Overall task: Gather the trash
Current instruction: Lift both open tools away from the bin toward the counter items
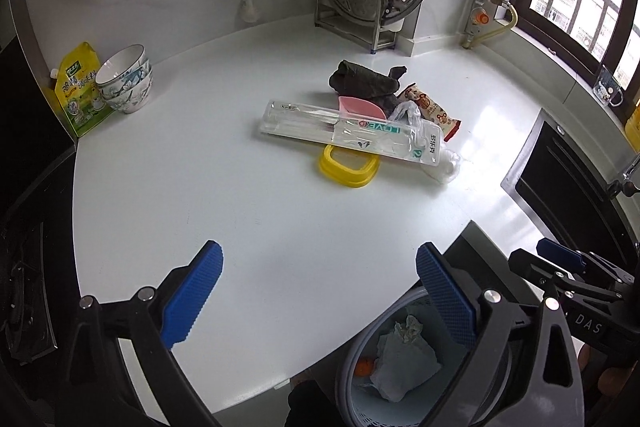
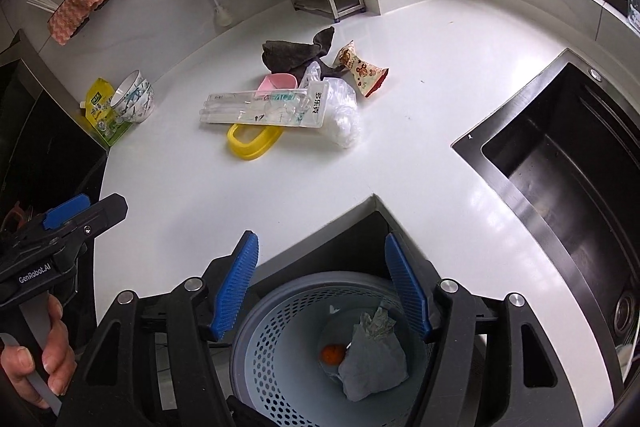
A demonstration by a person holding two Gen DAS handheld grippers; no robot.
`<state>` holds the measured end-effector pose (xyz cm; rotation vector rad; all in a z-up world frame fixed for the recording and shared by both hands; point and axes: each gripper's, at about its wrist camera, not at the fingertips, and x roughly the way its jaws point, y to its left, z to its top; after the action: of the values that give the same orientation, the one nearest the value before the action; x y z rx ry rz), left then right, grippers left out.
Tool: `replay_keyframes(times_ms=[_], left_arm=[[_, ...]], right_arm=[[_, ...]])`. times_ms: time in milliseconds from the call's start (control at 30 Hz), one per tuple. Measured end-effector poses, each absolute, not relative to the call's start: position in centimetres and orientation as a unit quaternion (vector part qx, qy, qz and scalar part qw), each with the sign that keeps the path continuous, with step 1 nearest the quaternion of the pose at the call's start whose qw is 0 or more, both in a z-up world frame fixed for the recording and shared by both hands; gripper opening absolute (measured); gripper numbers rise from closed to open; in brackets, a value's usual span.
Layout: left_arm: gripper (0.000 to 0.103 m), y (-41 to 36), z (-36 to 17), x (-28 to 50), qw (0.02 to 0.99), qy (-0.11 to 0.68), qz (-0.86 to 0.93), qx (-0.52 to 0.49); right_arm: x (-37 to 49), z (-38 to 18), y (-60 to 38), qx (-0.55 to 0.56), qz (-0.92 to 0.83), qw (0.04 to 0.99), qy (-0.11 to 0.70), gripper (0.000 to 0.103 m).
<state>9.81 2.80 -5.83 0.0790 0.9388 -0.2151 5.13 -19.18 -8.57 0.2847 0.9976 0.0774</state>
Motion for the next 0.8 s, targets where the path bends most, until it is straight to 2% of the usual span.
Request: replay_keyframes(times_ms=[800], left_arm=[[0.096,3.4,-7.8,20.1,0.874,0.465,-0.129,0.054]], right_arm=[[15.4,-9.3,-21.4,0.153,-0.025,0.873,0.463,0.063]])
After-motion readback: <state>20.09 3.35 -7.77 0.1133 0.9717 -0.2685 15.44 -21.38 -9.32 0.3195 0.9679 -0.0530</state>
